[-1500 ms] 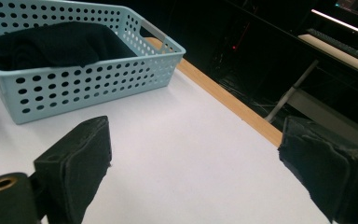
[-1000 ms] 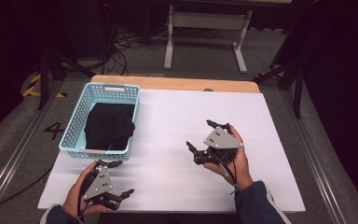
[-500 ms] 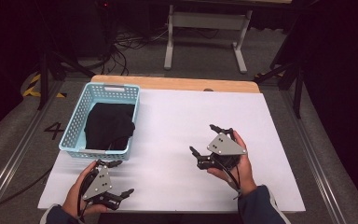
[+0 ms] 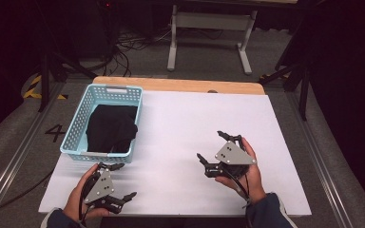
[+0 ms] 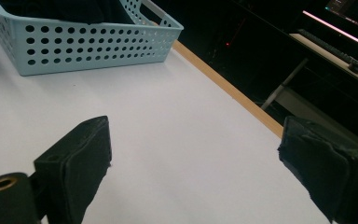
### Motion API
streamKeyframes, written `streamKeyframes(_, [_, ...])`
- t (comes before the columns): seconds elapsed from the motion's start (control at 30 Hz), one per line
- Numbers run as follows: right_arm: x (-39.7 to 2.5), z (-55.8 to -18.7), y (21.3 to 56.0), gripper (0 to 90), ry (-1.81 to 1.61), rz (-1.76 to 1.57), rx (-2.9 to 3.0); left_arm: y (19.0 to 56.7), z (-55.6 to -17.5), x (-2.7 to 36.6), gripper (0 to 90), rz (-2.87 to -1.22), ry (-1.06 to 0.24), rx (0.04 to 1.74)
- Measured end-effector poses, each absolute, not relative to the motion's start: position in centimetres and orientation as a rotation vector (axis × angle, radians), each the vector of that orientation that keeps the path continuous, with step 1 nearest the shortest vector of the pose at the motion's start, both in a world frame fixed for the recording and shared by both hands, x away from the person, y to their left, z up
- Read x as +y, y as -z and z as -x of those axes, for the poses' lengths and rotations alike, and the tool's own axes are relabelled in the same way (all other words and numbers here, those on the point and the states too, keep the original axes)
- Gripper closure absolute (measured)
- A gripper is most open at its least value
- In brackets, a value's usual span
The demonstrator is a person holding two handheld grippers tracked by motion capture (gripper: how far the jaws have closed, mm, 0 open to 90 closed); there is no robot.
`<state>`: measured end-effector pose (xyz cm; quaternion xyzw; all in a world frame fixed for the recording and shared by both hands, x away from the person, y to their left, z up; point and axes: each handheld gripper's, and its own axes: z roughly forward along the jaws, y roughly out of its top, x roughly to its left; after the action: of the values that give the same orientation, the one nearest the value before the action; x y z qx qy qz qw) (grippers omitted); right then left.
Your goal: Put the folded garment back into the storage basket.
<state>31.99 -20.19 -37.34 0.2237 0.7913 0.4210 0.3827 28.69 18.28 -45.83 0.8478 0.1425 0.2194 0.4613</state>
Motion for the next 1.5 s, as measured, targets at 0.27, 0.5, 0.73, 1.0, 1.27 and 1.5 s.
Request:
streamKeyframes(0.27, [-20.6, -31.5, 37.7, 9.6, -1.058, -0.575, 2.025, 45.8, -28.6, 18.3, 5.7, -2.082, -0.544, 0.356])
streamKeyframes(0.5, [-21.0, -31.0, 38.0, 9.7, -1.046, -0.574, 2.031, 45.8, -28.6, 18.3, 5.6, -2.081, -0.549, 0.357])
streamKeyframes(0.73, [-21.5, -30.6, 38.5, 9.7, -1.039, -0.579, 2.040, 45.8, -28.6, 18.3, 5.7, -2.081, -0.552, 0.358])
streamKeyframes(1.0, [-22.4, -30.2, 38.7, 9.6, -1.026, -0.589, 2.036, 45.8, -28.6, 18.3, 5.7, -2.081, -0.552, 0.358])
streamKeyframes(1.27, [-23.5, -29.8, 39.0, 9.6, -1.016, -0.603, 2.030, 45.7, -28.6, 18.3, 5.7, -2.081, -0.553, 0.359])
streamKeyframes(1.5, [-24.0, -29.5, 39.5, 9.5, -1.001, -0.604, 2.039, 45.7, -28.6, 18.3, 5.7, -2.082, -0.554, 0.360])
